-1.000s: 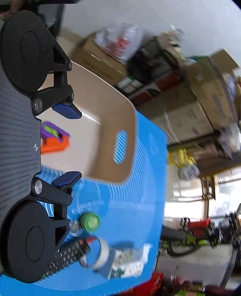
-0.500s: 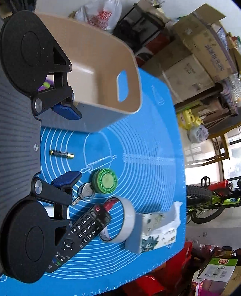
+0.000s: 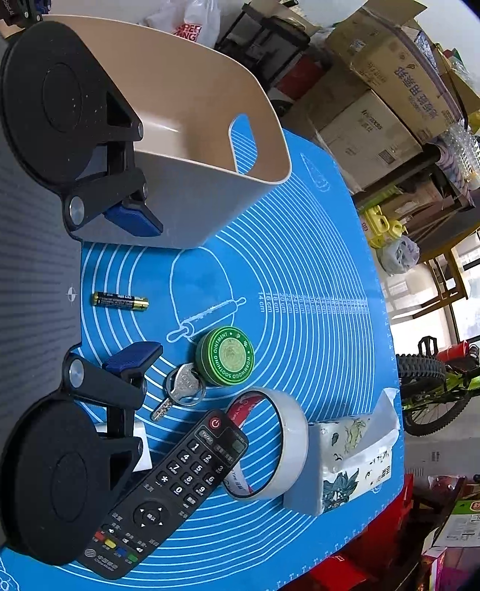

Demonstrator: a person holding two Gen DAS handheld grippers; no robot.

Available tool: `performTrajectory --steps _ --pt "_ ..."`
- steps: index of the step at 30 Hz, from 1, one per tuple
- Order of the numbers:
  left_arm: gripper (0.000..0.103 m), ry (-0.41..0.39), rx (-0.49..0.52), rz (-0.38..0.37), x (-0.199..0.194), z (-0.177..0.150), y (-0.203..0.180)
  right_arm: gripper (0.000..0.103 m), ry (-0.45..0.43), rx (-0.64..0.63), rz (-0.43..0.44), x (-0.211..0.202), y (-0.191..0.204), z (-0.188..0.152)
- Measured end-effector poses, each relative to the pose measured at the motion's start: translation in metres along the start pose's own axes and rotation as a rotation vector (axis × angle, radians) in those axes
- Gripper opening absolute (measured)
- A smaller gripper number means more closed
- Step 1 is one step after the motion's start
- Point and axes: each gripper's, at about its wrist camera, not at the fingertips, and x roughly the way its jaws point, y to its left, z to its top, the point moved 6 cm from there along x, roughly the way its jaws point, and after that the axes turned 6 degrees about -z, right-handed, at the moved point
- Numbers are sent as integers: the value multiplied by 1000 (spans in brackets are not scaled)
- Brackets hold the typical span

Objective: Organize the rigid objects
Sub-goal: 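Move the right gripper back to the AA battery on the mat, then close the right gripper on the AA battery and lift it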

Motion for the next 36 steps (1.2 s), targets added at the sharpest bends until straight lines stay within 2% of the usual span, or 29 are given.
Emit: performTrajectory --steps 5,13,21,29,36 --pt "10 0 0 0 0 0 0 69 -2 14 4 1 -2 1" --pt "10 1 0 0 0 0 0 68 29 -31 -61 15 -10 -7" --pt "10 3 2 -2 0 0 0 60 69 -116 -73 36 1 -19" --pt "11 2 -4 3 2 0 -1 58 36 -175 -95 39 9 -19" --pt "11 2 -4 4 2 0 -2 54 -31 -336 -162 37 22 -33"
